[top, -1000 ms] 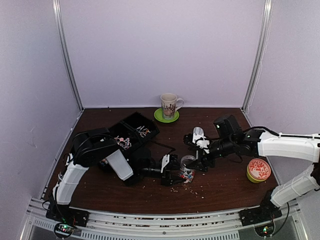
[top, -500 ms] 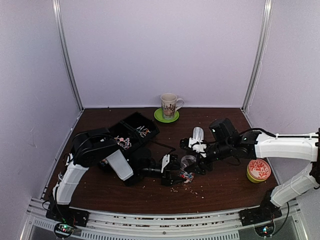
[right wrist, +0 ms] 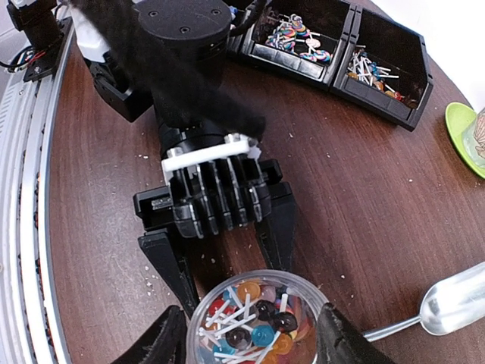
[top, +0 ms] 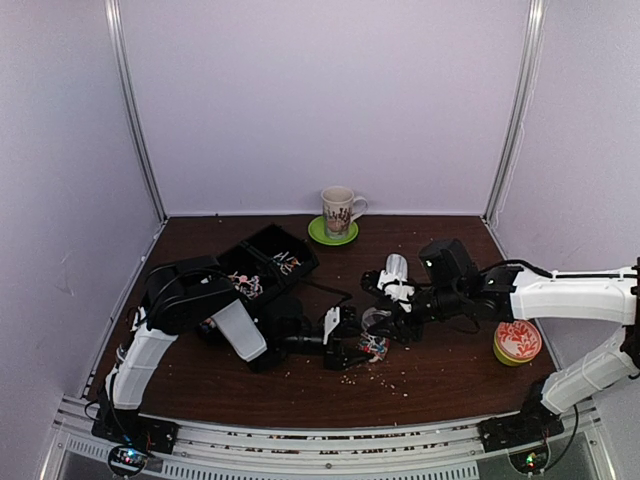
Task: Pack the candies
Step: Screw the box lid onto the packing bottle.
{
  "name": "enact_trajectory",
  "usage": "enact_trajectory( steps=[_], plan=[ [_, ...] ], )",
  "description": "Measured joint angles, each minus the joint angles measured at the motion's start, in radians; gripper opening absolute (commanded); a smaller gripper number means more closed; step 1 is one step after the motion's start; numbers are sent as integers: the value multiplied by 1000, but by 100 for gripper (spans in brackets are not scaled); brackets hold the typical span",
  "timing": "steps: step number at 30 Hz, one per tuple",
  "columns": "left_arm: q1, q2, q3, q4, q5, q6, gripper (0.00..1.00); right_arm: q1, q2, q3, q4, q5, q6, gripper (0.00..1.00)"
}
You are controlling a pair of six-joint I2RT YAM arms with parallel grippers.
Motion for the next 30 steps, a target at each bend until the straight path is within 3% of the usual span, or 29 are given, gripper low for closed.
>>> enact_trajectory(
  steps=[13, 22, 30],
  plan=[
    [-2, -2, -3, 5, -84, -3, 58, 73, -8, -18, 41, 177, 101, 63],
    [-2, -5, -8, 5, -98, -3, 59, 85, -121, -34, 48, 193, 128, 78],
    [-2, -5, -8, 5, -98, -4, 59, 85, -127, 7, 41, 303, 115, 80]
  ],
)
